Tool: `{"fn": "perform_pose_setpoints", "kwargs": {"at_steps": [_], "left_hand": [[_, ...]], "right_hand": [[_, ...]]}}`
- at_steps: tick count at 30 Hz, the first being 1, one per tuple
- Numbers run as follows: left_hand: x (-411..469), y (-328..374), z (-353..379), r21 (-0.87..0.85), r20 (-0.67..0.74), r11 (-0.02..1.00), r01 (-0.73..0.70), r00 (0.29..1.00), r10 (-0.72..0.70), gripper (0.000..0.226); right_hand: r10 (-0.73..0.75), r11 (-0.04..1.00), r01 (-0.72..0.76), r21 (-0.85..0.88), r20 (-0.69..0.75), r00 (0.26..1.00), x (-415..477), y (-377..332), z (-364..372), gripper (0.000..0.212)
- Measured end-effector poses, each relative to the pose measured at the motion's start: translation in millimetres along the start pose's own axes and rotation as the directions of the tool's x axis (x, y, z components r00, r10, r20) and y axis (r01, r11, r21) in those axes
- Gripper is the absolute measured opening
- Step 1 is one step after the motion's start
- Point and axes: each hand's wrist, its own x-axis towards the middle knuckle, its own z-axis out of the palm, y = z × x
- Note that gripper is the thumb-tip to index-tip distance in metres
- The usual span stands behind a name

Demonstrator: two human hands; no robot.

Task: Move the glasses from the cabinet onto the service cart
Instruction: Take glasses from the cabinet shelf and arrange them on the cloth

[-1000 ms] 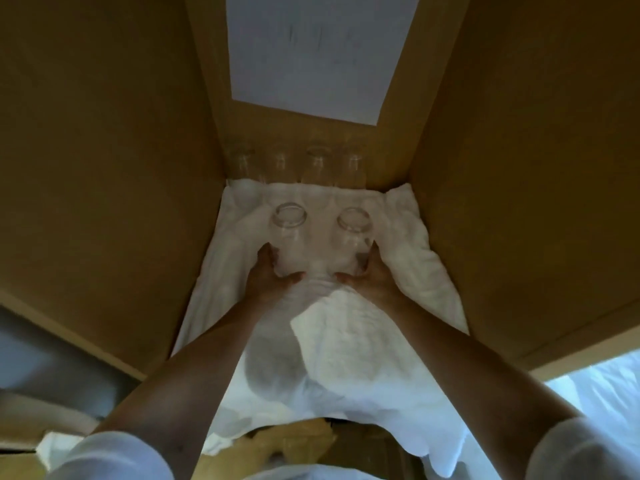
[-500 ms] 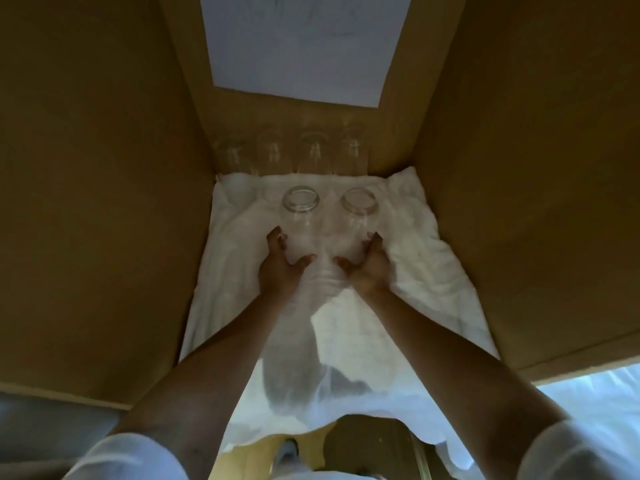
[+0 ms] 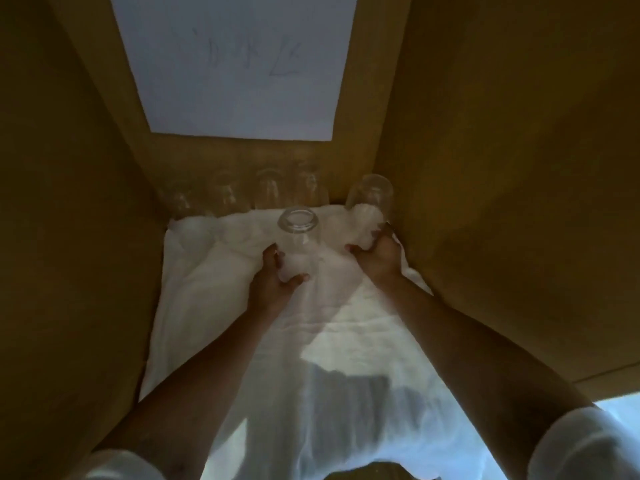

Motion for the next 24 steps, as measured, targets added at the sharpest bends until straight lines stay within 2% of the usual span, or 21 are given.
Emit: {"fn": "perform_pose_setpoints", "kwargs": {"at_steps": [4,9,14,19,24], "left_hand": [[13.8,4.6,14.9,0.017,-0.006,0.999,-0.031,1.0,0.031,0.086],[30.2,7.5,19.4,0.188,-0.017,0.979,-0.084,0.996,0.089,0.087],[37.2,8.9,20.4,0.256,-0.037,0.962,-0.094,0.994,0.106,0.086],[34.4,7.5,22.4,0.284,-0.032,0.953,-0.106,0.992,0.119,0.086],[33.5,8.9,22.3,0.289,-0.036,0.951,-0.108,0.992,0.124,0.084]], "right_hand": [[0.032,0.997,-0.031,-0.072,0.024,0.999,32.5,-2.2,0.1,0.087],[0.005,0.989,0.003,-0.146,0.057,0.998,54.5,-1.0,13.7,0.088],[0.023,0.998,-0.019,-0.058,0.065,0.998,63.1,9.3,25.3,0.072],[0.027,0.999,-0.026,-0.043,0.025,0.999,72.3,3.6,29.5,0.067],[0.029,0.998,-0.027,-0.05,0.049,0.998,86.2,-1.1,34.3,0.068]]}}
